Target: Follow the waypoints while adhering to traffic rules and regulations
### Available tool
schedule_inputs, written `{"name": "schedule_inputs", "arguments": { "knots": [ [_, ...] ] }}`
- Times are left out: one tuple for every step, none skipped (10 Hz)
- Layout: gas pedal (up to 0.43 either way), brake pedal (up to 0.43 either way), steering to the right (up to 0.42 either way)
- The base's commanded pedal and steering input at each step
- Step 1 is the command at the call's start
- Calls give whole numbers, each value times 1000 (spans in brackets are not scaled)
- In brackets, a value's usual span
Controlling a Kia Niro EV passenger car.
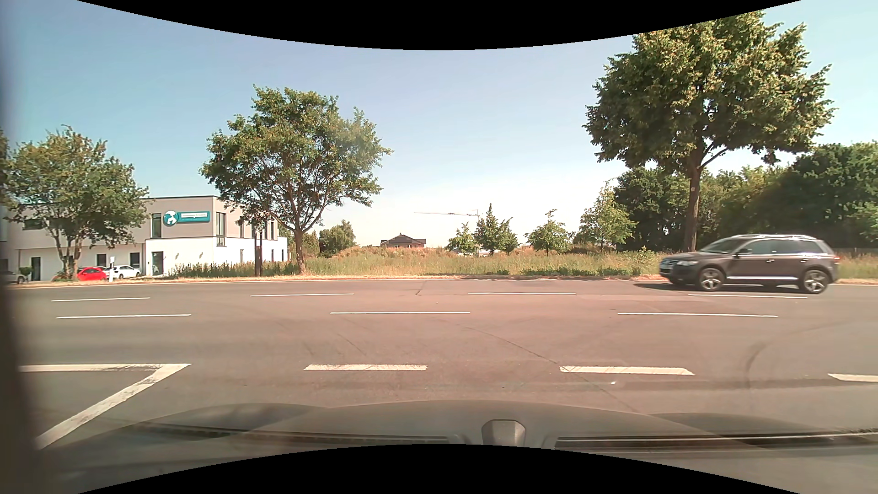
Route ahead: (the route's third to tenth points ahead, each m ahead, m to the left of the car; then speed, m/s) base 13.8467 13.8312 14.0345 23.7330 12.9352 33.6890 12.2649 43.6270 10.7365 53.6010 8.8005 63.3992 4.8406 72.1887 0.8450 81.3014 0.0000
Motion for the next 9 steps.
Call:
{"name": "schedule_inputs", "arguments": {
  "knots": [
    [0, 293, 16],
    [0, 329, 16],
    [0, 341, 16],
    [0, 323, 16],
    [0, 329, 16],
    [0, 341, 16],
    [0, 329, 16],
    [0, 323, 16],
    [0, 329, 16]
  ]
}}
